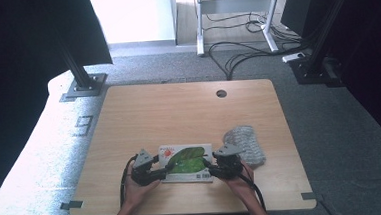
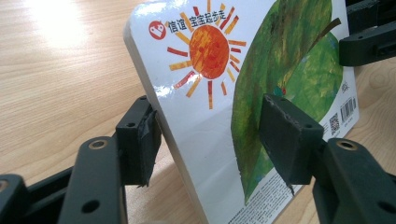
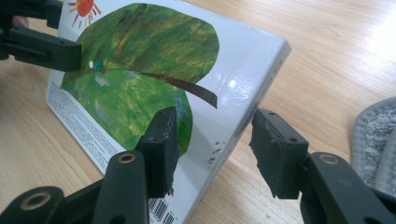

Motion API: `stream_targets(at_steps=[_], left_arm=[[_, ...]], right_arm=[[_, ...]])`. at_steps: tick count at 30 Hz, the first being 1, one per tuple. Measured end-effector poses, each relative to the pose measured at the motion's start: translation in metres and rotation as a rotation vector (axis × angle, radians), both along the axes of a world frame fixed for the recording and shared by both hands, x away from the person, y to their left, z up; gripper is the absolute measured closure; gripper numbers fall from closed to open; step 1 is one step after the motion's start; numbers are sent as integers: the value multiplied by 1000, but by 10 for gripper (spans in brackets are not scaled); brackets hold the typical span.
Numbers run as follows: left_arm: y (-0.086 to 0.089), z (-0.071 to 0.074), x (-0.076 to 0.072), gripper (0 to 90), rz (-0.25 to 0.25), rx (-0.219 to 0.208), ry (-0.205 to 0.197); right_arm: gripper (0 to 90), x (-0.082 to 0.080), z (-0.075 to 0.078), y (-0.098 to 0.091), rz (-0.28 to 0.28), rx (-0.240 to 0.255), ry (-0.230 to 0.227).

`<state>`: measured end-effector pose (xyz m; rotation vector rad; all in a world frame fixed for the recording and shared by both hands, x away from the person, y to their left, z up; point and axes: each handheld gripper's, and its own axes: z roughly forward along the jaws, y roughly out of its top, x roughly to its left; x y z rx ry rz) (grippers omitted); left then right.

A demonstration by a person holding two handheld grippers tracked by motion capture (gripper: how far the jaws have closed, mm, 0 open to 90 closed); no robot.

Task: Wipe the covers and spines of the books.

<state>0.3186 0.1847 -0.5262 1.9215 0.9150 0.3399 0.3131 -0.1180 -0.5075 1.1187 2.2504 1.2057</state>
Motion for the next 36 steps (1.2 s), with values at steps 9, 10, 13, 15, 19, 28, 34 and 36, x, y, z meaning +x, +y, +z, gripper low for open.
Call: stream_targets(at_steps=[9,10,13,15,19,28,34,36], left_arm=[[2,2,1,372,-9,-61,37],[4,1,3,362,-11,-91,60],[3,-3,5,363,-7,-43,63],[2,-6,6,367,1,-19,67],[2,-8,8,369,4,-23,88],[-2,-9,8,349,70,75,87],[-6,-8,7,372,25,76,112],[-7,-9,7,370,25,87,112]], right_arm=[[558,-6,3,7,19,-54,-61],[556,-5,2,9,19,-63,-59],[550,0,-5,7,1,-63,-32],[543,3,-9,5,-9,-63,-15],[519,9,-17,2,-29,-49,31],[490,11,-20,0,-30,-19,66],[488,11,-26,6,-21,-43,82],[485,11,-27,7,-18,-48,83]])
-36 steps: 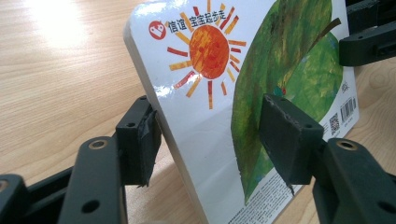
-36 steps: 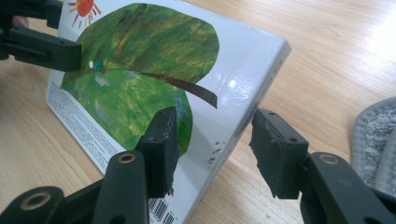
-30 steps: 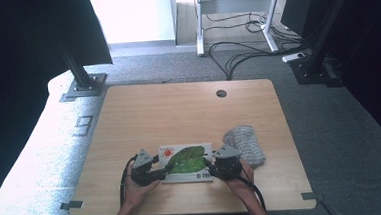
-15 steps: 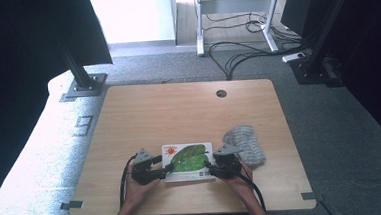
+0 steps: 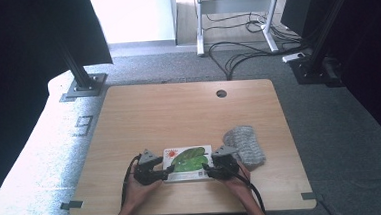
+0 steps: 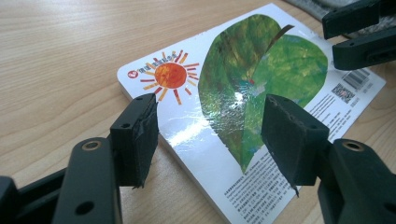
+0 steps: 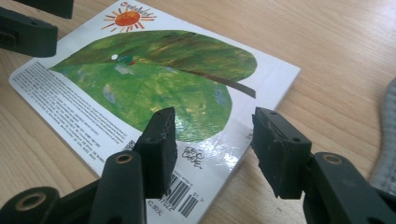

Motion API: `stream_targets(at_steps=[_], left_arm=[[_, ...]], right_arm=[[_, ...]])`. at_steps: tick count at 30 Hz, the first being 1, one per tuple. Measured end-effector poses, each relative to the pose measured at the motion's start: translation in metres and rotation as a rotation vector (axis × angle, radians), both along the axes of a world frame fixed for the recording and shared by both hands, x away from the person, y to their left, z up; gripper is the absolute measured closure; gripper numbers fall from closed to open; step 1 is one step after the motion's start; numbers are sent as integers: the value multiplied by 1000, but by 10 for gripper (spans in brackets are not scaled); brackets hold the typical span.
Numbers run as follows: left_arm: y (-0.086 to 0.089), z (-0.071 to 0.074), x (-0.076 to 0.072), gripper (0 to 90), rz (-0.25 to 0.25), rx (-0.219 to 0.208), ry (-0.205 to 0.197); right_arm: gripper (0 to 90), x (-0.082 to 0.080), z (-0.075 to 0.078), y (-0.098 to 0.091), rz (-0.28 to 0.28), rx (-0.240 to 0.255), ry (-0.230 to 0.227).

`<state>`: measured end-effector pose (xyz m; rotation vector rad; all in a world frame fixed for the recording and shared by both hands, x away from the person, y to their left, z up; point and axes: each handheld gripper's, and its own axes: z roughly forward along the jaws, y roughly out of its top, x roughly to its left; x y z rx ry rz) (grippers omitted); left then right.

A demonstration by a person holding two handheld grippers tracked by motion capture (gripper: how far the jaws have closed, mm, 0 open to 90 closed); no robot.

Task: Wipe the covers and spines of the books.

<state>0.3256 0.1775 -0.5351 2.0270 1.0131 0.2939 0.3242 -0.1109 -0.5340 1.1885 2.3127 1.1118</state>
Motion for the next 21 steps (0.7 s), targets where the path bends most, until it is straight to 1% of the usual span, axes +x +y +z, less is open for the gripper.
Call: stream_targets(at_steps=[1,4,8,13,17,21], left_arm=[[0,0,0,369,-1,2,0],[1,0,1,366,-2,-1,3],[6,0,2,347,-3,-11,14],[11,0,3,330,10,-24,16],[13,1,2,319,7,-29,21],[15,1,-2,321,3,-30,16]], right_arm=[[485,0,0,0,2,-4,-3],[485,0,1,-1,-6,7,-5],[478,0,7,-8,-25,36,-32],[461,-1,19,-23,-69,77,-77],[447,0,27,-34,-100,92,-101],[418,3,34,-49,-149,100,-121]])
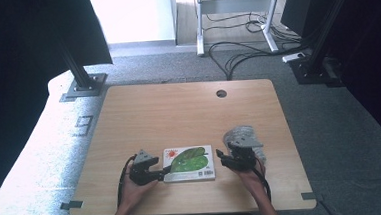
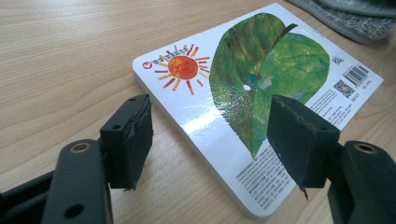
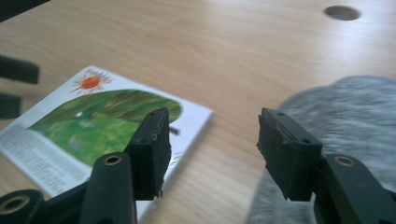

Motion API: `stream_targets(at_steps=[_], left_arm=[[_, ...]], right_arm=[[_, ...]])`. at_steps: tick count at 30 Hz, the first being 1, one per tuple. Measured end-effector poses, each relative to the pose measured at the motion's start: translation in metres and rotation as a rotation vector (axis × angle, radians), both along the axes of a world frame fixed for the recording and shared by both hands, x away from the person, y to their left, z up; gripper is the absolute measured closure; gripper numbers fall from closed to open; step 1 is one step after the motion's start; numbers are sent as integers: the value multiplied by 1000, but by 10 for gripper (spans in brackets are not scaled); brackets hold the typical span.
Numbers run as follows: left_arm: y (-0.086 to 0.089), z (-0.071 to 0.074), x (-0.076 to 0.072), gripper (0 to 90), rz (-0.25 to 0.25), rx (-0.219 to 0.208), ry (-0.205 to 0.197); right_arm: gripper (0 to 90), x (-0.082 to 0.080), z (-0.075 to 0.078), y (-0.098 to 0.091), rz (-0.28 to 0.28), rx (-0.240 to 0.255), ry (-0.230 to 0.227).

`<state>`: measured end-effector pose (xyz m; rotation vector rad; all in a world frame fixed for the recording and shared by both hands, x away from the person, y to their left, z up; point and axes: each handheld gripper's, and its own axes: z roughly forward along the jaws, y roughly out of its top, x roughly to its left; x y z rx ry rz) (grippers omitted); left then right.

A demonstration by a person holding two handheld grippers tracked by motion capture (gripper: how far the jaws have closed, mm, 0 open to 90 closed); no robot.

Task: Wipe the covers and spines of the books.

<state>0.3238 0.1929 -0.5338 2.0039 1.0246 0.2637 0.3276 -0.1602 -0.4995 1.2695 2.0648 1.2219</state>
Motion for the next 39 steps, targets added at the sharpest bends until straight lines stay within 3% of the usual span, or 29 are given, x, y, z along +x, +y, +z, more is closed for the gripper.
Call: stream_targets(at_steps=[8,11,13,16,24,29,39], left_arm=[[7,-2,-5,318,-16,-3,12],[7,-4,-7,317,-23,-3,20],[8,-3,-8,318,-31,-34,34],[7,-1,-9,322,-29,-22,11],[6,-2,-11,324,-33,3,5],[5,-4,-11,323,-46,14,11],[5,-5,-15,318,-51,16,15]], right_arm=[[349,11,3,-25,-86,-27,4],[317,18,-3,-32,-131,-51,26],[305,22,-9,-37,-172,-68,32],[291,27,-18,-42,-208,-90,47],[248,37,-34,-40,-200,-130,135],[288,39,-45,-39,-204,-156,141],[420,37,-45,-38,-212,-182,136]])
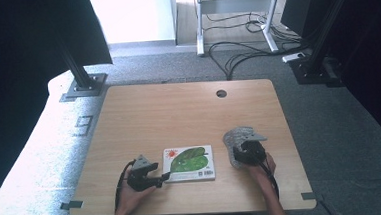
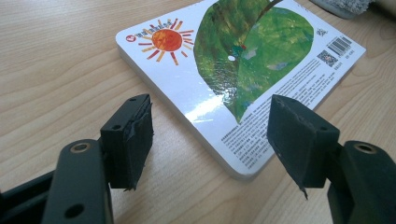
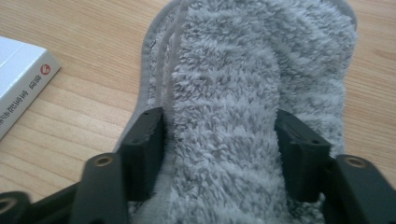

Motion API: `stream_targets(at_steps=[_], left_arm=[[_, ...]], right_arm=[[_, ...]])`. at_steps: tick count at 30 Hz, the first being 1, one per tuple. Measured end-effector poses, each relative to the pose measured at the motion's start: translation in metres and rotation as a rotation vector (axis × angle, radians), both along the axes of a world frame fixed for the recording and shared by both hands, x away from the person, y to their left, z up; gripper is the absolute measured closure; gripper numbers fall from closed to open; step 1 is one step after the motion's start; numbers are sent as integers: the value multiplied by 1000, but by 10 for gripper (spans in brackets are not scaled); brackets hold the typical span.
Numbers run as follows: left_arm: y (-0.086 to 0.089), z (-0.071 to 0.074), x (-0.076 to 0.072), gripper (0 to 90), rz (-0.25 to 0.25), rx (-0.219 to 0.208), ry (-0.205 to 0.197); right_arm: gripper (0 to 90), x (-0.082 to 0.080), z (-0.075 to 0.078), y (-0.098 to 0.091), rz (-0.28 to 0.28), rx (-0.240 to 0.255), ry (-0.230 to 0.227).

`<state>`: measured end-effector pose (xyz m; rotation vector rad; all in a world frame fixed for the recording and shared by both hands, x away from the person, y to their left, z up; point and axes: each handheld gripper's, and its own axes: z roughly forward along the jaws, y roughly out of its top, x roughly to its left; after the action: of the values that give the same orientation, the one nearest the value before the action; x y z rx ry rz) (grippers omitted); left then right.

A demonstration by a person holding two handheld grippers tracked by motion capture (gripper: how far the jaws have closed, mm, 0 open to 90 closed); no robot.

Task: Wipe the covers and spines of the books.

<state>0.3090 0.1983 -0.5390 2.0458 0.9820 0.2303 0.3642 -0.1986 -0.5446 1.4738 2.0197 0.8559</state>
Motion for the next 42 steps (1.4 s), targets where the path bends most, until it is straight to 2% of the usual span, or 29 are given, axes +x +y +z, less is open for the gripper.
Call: stream_targets(at_steps=[8,13,21,32,37,42], left_arm=[[-1,-1,-7,301,-10,29,-1],[-1,-2,-10,289,-19,46,1],[-8,-3,-12,282,-39,71,-3],[-17,-7,-14,270,-43,118,-17],[-21,-7,-15,266,-42,133,-25],[-26,-8,-16,268,-44,154,-38]], right_arm=[[564,-3,0,2,-1,-32,-22],[617,-4,1,3,4,-44,-38],[662,-4,4,-5,-4,8,-39],[666,-8,15,-10,-9,81,-83],[666,-14,28,-2,24,137,-126],[666,-20,41,16,90,184,-160]])
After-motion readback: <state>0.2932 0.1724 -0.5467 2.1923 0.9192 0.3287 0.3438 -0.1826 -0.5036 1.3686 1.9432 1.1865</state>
